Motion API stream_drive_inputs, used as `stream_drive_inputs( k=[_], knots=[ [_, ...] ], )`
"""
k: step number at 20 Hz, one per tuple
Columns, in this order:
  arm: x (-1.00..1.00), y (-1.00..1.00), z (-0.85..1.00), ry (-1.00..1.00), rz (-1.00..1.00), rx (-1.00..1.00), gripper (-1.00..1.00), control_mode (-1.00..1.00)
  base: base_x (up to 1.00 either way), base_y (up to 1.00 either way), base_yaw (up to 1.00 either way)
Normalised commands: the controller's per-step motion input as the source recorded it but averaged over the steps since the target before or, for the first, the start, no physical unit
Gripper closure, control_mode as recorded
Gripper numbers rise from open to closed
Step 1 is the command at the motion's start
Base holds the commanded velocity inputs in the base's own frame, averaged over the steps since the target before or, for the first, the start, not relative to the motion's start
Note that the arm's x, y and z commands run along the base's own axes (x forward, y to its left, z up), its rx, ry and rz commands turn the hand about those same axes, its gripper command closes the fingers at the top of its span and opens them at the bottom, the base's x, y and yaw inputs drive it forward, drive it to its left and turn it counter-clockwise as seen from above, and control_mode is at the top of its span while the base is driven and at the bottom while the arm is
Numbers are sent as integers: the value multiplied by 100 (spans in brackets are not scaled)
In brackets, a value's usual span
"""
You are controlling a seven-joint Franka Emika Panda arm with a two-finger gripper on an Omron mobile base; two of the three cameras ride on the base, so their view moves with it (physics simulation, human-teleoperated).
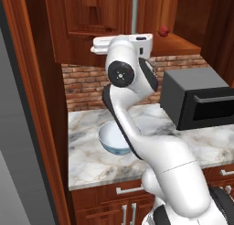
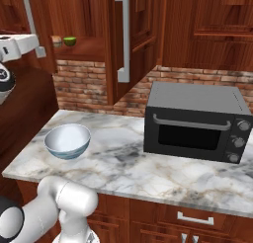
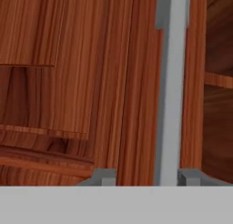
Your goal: Open the cabinet. Pick the tangerine and kiwi from the cabinet and place them into the bowl. Then close the cabinet.
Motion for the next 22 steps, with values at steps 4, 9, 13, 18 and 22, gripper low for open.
stream_drive_inputs(
  k=[4,9,13,18,22],
  knots=[
    [-55,100,12,-3,-11,0,100,-100,0,0,0],
    [-51,100,12,-1,-9,0,100,-100,0,0,0],
    [-43,100,13,0,-4,0,100,-100,0,0,0],
    [-19,87,1,1,-1,-6,-100,-100,0,0,0],
    [-6,1,0,0,0,0,-100,-100,0,0,0]
  ],
)
